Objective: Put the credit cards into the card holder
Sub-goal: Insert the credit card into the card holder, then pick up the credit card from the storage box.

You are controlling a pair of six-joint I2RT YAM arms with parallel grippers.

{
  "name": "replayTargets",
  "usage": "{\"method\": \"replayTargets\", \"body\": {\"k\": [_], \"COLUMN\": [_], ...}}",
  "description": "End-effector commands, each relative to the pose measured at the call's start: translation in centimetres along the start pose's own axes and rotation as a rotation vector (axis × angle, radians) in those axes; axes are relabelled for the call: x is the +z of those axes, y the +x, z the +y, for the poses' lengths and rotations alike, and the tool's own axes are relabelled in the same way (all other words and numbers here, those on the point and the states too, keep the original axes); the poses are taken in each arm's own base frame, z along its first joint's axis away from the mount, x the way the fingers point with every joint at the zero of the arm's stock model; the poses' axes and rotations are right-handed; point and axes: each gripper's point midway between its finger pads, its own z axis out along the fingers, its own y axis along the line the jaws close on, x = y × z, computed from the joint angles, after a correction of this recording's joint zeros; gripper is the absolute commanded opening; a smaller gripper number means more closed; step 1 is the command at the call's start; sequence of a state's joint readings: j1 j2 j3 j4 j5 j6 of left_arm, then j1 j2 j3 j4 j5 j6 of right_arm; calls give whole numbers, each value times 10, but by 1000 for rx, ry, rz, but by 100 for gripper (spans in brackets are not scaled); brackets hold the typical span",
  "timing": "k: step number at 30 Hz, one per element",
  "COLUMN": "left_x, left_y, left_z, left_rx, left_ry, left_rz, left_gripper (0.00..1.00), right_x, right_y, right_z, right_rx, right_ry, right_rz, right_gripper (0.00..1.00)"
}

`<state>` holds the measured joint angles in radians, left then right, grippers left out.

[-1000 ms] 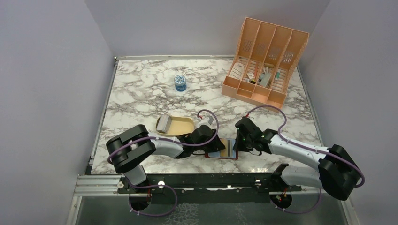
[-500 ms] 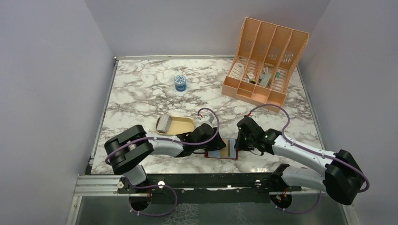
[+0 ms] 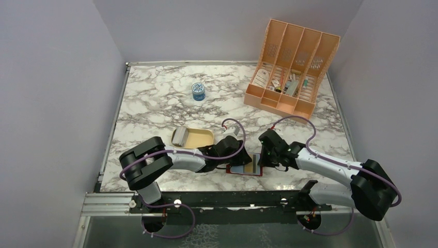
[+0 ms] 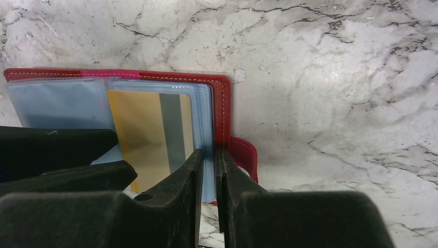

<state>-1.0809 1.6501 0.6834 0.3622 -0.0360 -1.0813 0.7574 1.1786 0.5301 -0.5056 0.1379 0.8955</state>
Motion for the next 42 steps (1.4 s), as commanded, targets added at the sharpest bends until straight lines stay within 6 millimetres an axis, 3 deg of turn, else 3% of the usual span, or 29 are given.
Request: {"method": "replayTargets", "body": {"k": [1,11,22,27,33,38,42], "left_x": [4,2,-33,-57,-105,-144,-159], "left_y": [2,4,-28,-50,-83,-121,-138], "left_z": [-12,-15,-5,1,29,54,81], "left_rx": [19,35,172,282,386,399,393], "left_ry": [17,14,-115,-200,-347,-435,-489], "left_rz": [7,3,-93,-108,-101,-118,-70], "left_gripper": [40,41,51,54,54,54,54], "right_x": [7,-1,-33,-53,-73,-78,-77], "right_y": [1,-6,-27,-39,-52,-55,-54], "right_z": [0,4,16,25,31,35,36], "right_rx": [7,4,5,-1,-7,-14,-18], "right_ry": [-5,-16,-107,-159,-200,-229,-230], "right_rz": [-11,-31,-136,-179,-240,-257,-254], "right_gripper": [15,18,39,45,46,46,46]}}
